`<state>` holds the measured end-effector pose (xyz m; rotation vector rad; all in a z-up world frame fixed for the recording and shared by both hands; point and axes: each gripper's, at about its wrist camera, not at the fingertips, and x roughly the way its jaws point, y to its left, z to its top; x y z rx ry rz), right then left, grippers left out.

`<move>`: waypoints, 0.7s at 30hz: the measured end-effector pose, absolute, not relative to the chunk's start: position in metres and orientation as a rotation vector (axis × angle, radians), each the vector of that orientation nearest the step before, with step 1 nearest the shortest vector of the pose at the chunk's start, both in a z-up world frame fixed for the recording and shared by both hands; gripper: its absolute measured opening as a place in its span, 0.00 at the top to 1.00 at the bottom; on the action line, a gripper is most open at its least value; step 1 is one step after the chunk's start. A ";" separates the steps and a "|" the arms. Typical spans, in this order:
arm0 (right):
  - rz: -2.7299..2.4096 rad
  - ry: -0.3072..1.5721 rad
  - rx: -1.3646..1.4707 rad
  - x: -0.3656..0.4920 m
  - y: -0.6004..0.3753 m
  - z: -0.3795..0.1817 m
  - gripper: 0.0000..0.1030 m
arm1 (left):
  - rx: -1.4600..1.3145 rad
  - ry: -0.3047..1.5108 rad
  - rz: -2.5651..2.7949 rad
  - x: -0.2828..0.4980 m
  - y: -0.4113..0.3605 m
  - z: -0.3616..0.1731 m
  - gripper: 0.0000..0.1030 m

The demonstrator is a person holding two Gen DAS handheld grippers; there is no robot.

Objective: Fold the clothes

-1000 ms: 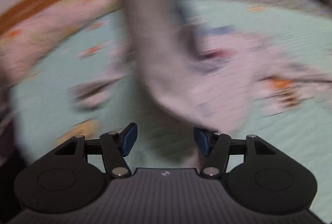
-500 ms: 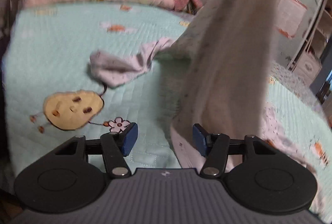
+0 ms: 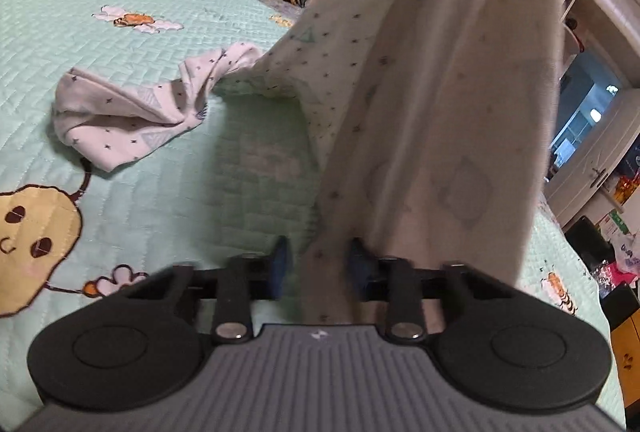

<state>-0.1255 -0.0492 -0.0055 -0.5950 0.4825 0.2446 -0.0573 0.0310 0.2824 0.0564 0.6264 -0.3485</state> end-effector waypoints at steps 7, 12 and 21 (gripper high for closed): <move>0.290 0.452 -0.547 -0.136 -0.073 0.010 0.96 | 0.037 0.641 -0.325 -0.061 0.041 0.279 0.97; 0.478 0.483 -0.378 -0.166 -0.099 0.033 0.97 | 0.052 0.642 -0.338 -0.072 0.052 0.277 0.97; 0.738 0.638 -0.194 -0.222 -0.144 0.059 1.00 | 0.060 0.658 -0.325 -0.123 0.096 0.254 0.97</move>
